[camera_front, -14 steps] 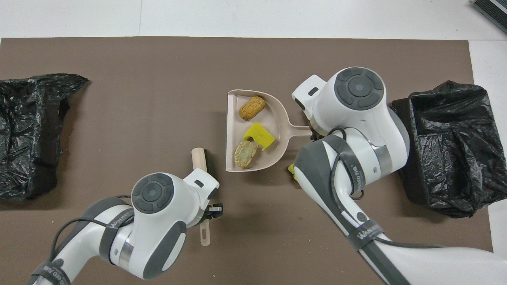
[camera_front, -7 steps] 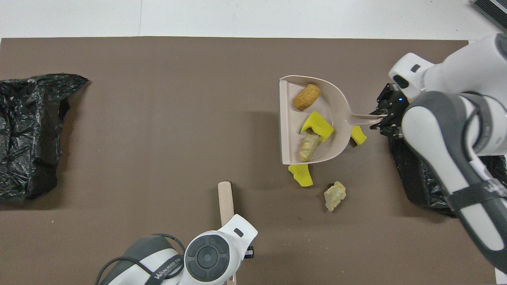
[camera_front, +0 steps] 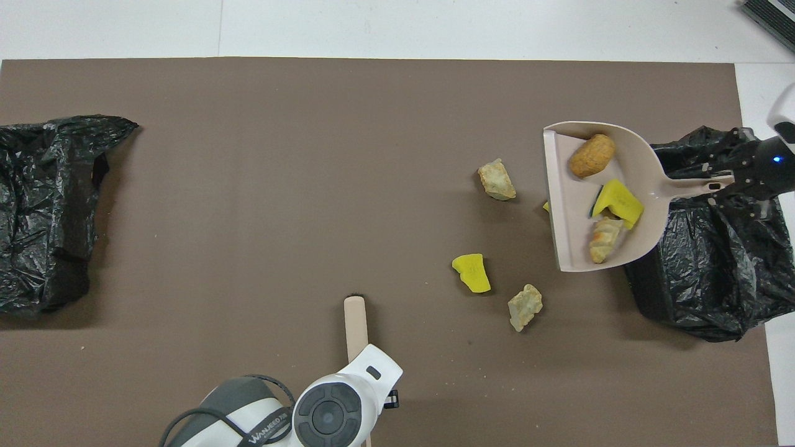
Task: Sweep and dump trash in bin
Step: 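Carry the loaded dustpan with the right gripper over the black bag, then tip the dustpan with the right gripper to dump debris into the bag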
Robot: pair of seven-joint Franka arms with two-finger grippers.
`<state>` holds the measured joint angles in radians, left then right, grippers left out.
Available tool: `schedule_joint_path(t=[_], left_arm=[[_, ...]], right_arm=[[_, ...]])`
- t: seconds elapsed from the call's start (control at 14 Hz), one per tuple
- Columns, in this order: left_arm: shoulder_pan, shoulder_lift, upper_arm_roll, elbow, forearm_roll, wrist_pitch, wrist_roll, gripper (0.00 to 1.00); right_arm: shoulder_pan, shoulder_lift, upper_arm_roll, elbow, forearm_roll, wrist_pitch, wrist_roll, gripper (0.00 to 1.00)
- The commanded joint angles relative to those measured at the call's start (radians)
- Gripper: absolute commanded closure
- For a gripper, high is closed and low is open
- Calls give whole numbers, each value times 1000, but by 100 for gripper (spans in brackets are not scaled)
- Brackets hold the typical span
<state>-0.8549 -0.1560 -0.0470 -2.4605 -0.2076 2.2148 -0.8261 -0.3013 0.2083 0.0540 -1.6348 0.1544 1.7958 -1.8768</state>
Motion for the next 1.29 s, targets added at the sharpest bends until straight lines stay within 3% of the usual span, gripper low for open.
schedule_joint_path(t=[0.0, 0.36, 0.65, 0.79, 1.0, 1.22], left_arm=[[118, 10, 2, 70, 52, -43, 1, 0], [384, 73, 10, 217, 97, -96, 171, 0], [554, 141, 10, 376, 100, -182, 427, 0], [620, 145, 10, 420, 100, -199, 520, 0], [710, 171, 12, 533, 100, -314, 663, 0], [772, 185, 12, 624, 129, -403, 771, 0]], right_arm=[[-90, -12, 4, 4, -10, -7, -32, 100], [-133, -26, 4, -14, -405, -3, 1, 100], [-133, -26, 4, -16, -611, 23, 174, 100], [-113, -33, 6, -34, -715, 25, 296, 100], [-46, -64, 6, -91, -873, 27, 332, 100], [2, -145, 7, -175, -979, 28, 332, 100]])
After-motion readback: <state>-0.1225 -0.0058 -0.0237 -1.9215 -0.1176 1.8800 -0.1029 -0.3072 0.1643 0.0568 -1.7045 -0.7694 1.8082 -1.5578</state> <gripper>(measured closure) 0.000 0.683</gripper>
